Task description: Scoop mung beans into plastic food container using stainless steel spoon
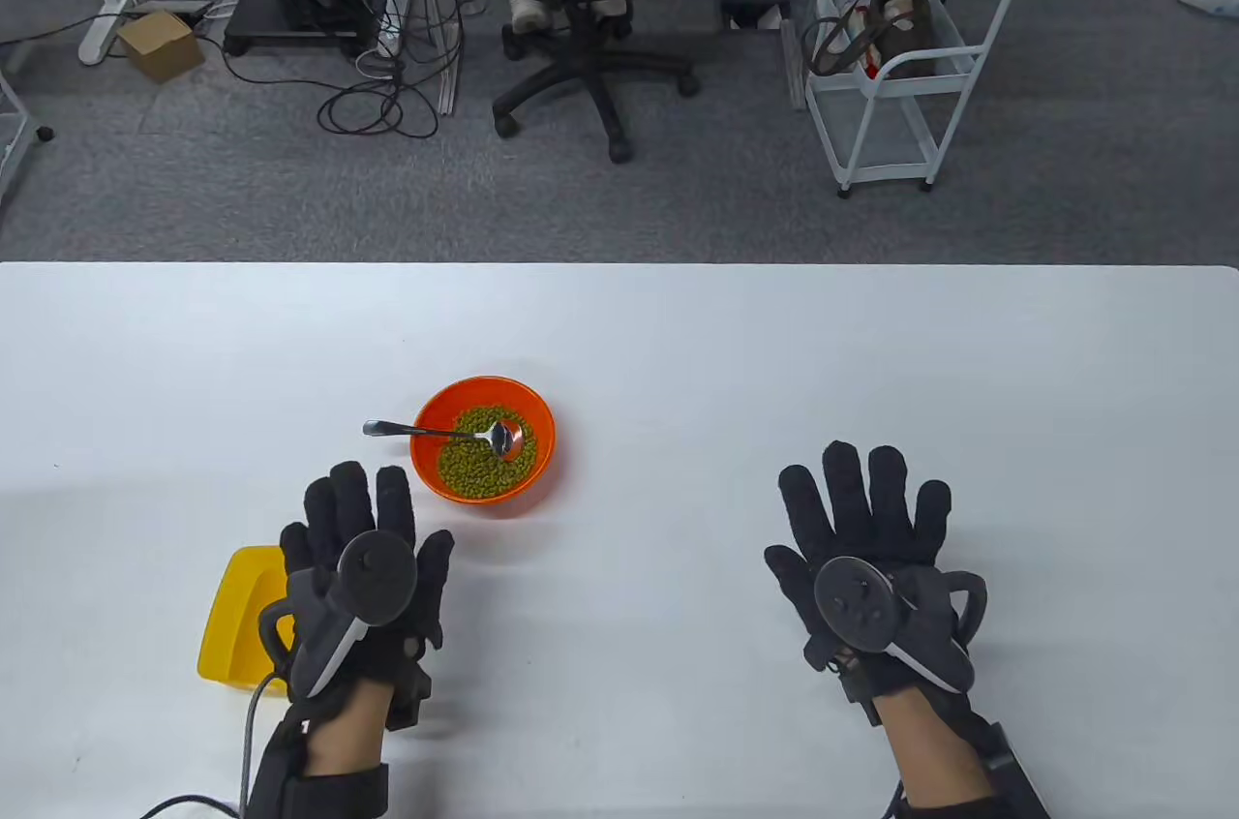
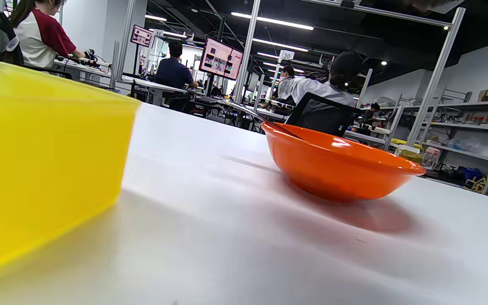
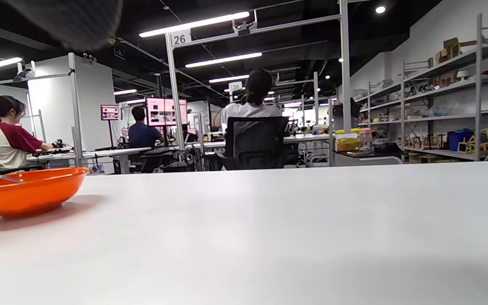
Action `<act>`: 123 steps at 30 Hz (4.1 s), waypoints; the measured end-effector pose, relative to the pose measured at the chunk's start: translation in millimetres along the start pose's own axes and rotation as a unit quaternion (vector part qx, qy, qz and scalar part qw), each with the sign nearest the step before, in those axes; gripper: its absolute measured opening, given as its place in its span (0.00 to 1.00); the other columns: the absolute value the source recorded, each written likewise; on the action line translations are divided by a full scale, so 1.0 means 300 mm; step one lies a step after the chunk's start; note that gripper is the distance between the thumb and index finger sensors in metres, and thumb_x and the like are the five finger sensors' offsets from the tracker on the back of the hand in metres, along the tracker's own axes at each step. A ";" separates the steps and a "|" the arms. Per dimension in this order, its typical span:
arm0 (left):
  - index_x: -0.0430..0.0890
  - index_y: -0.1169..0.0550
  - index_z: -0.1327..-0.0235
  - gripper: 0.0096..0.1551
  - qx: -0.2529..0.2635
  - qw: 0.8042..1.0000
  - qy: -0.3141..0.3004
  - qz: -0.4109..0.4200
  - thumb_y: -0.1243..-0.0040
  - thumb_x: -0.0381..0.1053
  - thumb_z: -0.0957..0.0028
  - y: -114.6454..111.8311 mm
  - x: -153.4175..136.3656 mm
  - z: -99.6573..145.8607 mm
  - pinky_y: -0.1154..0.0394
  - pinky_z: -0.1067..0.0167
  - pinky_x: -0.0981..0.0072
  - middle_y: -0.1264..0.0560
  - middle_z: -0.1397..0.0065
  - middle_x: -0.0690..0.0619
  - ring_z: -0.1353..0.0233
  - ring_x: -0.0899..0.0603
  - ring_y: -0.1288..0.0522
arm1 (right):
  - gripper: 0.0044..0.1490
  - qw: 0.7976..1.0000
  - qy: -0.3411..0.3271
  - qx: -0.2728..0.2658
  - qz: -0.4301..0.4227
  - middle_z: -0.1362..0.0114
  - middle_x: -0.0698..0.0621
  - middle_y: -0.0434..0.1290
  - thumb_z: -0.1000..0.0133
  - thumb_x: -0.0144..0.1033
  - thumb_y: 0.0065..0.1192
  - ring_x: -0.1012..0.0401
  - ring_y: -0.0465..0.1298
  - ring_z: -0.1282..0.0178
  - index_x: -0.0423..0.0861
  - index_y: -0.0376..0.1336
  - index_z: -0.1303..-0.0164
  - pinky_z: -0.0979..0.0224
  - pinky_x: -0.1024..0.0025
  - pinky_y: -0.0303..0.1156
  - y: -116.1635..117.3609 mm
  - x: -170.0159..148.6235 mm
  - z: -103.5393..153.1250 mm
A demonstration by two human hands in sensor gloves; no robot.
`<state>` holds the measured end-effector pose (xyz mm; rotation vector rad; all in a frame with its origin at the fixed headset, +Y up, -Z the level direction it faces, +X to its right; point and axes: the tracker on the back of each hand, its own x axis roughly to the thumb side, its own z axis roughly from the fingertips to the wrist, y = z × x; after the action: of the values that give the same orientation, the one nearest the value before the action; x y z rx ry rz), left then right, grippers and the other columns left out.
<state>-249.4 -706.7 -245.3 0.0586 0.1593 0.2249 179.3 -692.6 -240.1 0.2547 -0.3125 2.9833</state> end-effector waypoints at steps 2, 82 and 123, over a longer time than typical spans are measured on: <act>0.61 0.55 0.22 0.47 -0.002 1.000 0.002 -0.003 0.57 0.70 0.53 -0.002 -0.003 -0.002 0.62 0.24 0.29 0.66 0.15 0.51 0.15 0.36 0.64 | 0.48 1.000 0.000 0.000 0.000 0.16 0.57 0.22 0.43 0.65 0.51 0.46 0.22 0.17 0.65 0.35 0.19 0.29 0.37 0.13 0.000 0.000 0.001; 0.71 0.45 0.28 0.45 -0.042 0.933 -0.311 -0.173 0.39 0.42 0.53 -0.133 0.647 0.127 0.32 0.31 0.41 0.22 0.32 0.64 0.37 0.47 0.20 | 0.48 0.998 0.018 0.039 -0.040 0.18 0.58 0.19 0.42 0.65 0.51 0.49 0.20 0.17 0.65 0.34 0.19 0.30 0.37 0.12 -0.028 -0.033 -0.003; 0.69 0.50 0.25 0.43 -0.145 0.938 -0.289 -0.122 0.46 0.65 0.53 -0.229 0.727 0.039 0.38 0.27 0.36 0.36 0.20 0.54 0.24 0.41 0.31 | 0.48 0.995 0.026 0.074 -0.067 0.18 0.59 0.18 0.42 0.65 0.51 0.50 0.20 0.17 0.65 0.34 0.19 0.30 0.38 0.11 0.000 -0.065 -0.017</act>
<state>-22.6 -724.7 -271.8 -0.1885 -0.4541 -0.0245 197.4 -693.5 -248.6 0.2025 -0.0651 2.8773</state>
